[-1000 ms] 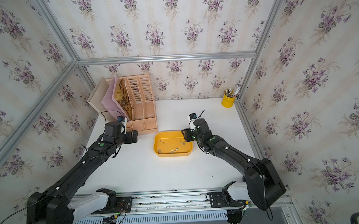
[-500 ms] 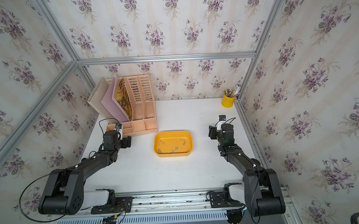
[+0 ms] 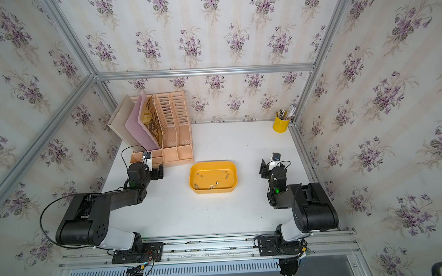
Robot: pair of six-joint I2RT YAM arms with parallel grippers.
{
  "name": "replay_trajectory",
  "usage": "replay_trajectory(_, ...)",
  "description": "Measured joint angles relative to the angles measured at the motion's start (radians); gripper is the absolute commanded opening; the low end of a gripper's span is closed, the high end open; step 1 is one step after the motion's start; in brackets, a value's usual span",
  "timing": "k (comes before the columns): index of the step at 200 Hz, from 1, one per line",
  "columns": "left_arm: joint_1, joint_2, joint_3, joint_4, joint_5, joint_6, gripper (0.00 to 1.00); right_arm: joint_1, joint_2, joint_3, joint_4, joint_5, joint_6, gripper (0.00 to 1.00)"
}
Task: Put the screws on the desktop into the storage box
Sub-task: Reset both arms
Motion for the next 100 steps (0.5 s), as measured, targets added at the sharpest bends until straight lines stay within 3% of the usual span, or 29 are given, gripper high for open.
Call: replay_trajectory(100,0.003,0.001,0.002,-0.001,0.001,-0.003,0.99,0.0,0.002,-0.005,0.114,0.023,-0.006,1.0)
